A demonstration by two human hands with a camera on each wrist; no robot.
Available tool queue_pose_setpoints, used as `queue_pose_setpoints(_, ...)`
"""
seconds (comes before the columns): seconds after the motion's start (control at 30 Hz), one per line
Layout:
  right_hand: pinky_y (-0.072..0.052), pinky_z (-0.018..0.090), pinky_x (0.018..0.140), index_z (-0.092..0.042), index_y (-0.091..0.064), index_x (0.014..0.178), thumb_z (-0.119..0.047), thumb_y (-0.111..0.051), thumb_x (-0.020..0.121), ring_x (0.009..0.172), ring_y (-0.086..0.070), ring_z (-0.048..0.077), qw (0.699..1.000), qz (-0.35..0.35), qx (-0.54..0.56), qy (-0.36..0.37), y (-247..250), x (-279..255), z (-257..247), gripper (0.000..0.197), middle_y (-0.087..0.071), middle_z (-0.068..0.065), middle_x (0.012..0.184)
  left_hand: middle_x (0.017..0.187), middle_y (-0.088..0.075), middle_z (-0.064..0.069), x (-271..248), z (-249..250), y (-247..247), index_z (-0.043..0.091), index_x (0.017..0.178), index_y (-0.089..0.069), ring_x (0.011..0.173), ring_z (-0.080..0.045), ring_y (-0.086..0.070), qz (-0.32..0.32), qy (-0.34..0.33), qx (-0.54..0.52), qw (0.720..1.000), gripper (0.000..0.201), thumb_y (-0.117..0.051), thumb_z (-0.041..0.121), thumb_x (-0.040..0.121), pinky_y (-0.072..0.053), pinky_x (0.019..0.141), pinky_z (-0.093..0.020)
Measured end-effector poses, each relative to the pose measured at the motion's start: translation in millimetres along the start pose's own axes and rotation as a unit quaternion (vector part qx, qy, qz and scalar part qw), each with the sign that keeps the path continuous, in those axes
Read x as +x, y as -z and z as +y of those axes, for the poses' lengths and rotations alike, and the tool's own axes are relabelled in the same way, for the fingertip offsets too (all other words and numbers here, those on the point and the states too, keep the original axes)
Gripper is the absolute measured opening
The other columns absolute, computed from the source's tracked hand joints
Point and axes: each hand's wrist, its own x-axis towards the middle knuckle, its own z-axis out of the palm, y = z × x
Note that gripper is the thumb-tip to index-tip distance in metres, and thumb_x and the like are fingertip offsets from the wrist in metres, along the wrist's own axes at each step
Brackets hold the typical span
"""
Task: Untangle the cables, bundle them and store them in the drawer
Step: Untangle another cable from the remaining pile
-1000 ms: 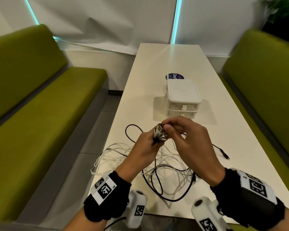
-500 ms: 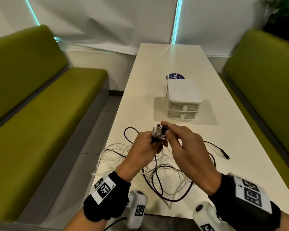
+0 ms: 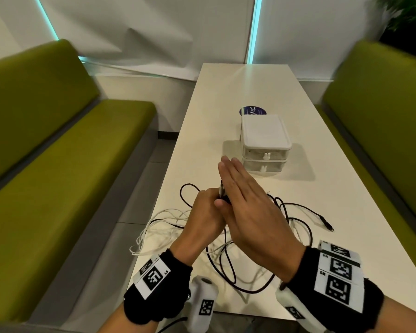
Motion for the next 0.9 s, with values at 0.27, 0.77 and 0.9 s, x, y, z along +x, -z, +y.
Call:
queue_pose_setpoints(0.27,-0.043,0.033,0.106,-0.03,-0.033,0.148,-0.07,-0.036,0.089,0.122,-0.055,0.003,0.915,-0.114,0.35,-0.168,-20,-2,8,0.072,-0.059,-0.008,0.136,0.052,-0.026,0.004,8,17,14,0.023,0.054,-0.042,0.048,-0.009,-0.027,0.096,0.058,-0.249,0.962,0.041,-0.055,0.046,0.085,-0.027,0.049,-0.021)
queue_pose_setpoints(0.77,-0.045,0.037,0.08,-0.021,-0.054,0.079,-0.034,-0.059,0.091,0.087,-0.053,0.015,0.986,-0.083,0.141,-0.034,-33,17,16,0.019,-0.061,-0.008,0.085,0.047,-0.026,0.007,10,19,69,0.015,0.061,-0.03,0.039,-0.004,-0.022,0.073,-0.002,-0.344,0.936,0.055,-0.059,0.057,0.082,-0.018,0.037,-0.018)
queue_pose_setpoints(0.9,-0.037,0.036,0.07,-0.023,-0.059,0.077,-0.034,-0.059,0.09,0.081,-0.045,0.018,0.999,-0.018,0.026,-0.039,-32,15,25,0.017,-0.057,-0.008,0.08,0.05,-0.028,0.005,8,23,86,0.016,0.06,-0.034,0.041,-0.007,-0.023,0.104,-0.042,-0.287,0.951,0.054,-0.058,0.06,0.078,-0.019,0.039,-0.019)
